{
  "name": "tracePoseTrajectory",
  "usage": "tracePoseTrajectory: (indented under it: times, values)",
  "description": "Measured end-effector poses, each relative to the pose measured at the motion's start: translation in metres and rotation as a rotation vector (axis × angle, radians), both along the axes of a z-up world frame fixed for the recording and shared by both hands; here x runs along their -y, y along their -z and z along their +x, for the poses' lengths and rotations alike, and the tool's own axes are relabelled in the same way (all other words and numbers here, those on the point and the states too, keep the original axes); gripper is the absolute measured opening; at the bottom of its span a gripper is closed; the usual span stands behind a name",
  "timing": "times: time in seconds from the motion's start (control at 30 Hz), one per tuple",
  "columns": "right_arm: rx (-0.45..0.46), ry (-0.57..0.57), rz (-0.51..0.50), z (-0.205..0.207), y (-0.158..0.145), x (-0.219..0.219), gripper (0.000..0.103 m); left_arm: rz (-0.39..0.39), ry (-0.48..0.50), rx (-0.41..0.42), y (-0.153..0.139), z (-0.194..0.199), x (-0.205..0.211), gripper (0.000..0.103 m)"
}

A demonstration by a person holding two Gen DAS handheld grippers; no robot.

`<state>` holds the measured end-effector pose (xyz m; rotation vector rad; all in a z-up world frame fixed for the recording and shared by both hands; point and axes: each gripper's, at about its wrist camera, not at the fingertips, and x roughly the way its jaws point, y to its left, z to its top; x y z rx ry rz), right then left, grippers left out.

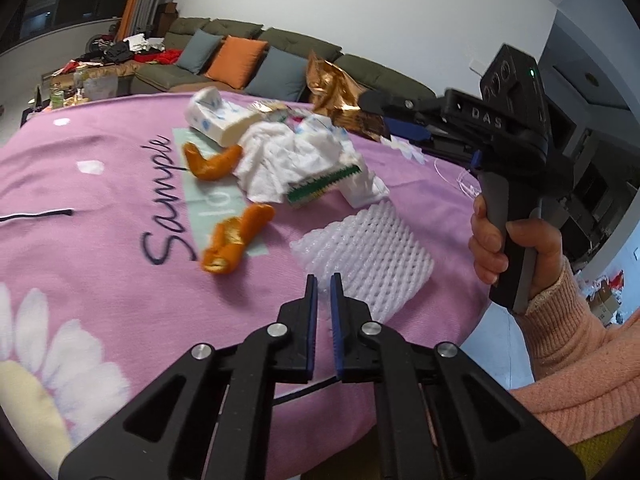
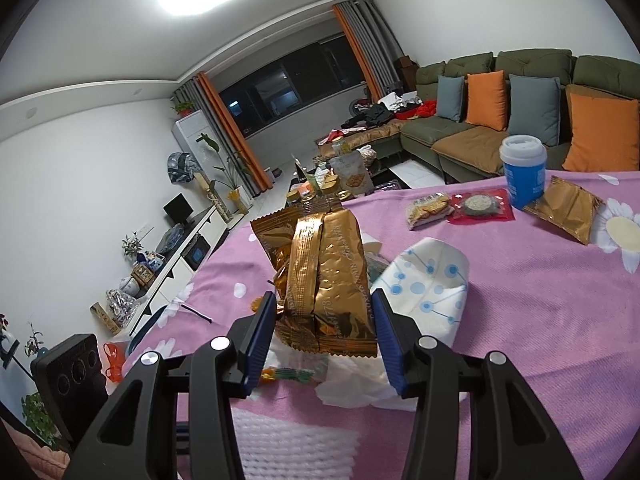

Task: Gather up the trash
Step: 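Lift the gold wrapper with the right gripper while the left gripper grasps the foam netting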

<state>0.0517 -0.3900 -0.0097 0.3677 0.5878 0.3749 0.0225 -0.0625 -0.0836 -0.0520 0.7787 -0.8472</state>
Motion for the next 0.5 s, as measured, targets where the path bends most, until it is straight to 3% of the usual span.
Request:
tracePoseTrajectory:
  times: [0.5]
  values:
    - [0.025, -0.124, -0.003, 0.013, -0.015, -0.051, 0.046, -0.032, -0.179, 0.087, -0.038, -0.010, -0.086, 0.007]
